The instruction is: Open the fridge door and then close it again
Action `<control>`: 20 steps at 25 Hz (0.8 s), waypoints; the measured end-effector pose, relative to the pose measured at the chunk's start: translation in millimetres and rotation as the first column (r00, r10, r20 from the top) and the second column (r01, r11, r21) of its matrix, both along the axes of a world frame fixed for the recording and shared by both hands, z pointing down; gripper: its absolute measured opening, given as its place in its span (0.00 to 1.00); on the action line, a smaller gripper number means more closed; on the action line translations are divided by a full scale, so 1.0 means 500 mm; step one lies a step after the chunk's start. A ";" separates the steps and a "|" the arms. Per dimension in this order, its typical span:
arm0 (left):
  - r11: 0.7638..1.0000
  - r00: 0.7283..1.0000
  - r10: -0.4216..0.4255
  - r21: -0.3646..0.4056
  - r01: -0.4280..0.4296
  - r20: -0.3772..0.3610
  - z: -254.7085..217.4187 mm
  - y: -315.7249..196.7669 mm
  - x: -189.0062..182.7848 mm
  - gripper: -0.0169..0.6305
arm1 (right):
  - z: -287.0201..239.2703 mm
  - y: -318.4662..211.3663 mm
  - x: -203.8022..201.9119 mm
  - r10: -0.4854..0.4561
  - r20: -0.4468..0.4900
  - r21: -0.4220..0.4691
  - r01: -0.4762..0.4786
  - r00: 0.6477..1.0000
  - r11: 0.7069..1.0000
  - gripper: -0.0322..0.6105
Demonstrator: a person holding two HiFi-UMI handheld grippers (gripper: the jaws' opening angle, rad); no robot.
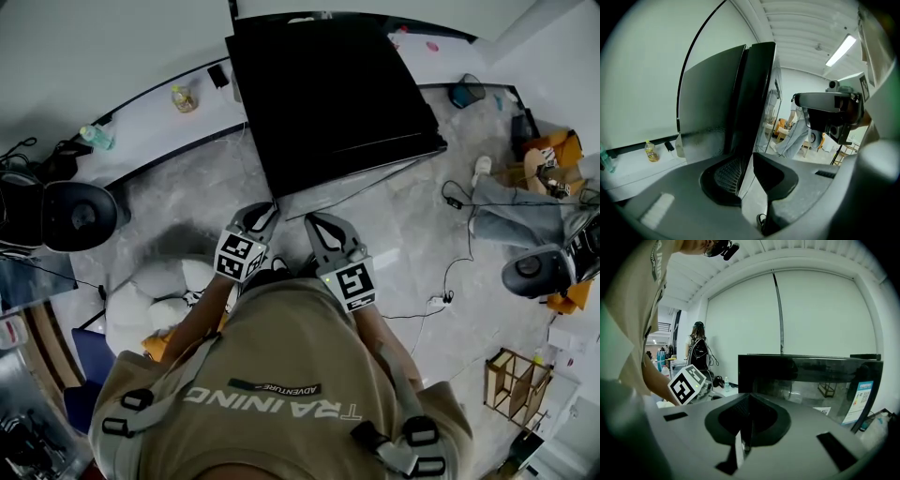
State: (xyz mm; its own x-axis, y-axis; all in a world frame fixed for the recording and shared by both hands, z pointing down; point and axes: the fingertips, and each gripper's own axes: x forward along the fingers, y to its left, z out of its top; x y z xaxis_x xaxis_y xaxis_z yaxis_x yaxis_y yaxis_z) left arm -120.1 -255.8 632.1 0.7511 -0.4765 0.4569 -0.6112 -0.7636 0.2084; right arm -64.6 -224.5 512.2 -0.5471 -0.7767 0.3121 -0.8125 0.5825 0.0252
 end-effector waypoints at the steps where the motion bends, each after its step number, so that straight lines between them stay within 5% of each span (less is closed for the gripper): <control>1: 1.000 1.000 0.010 0.001 -0.010 -0.002 0.001 0.000 0.004 0.13 | 0.000 -0.004 0.000 0.003 -0.001 0.001 -0.003 1.000 1.000 0.04; 20: 0.998 0.997 0.038 0.043 -0.040 0.062 0.010 -0.005 0.020 0.12 | 0.006 0.026 -0.024 -0.047 -0.006 -0.050 0.046 0.999 0.998 0.04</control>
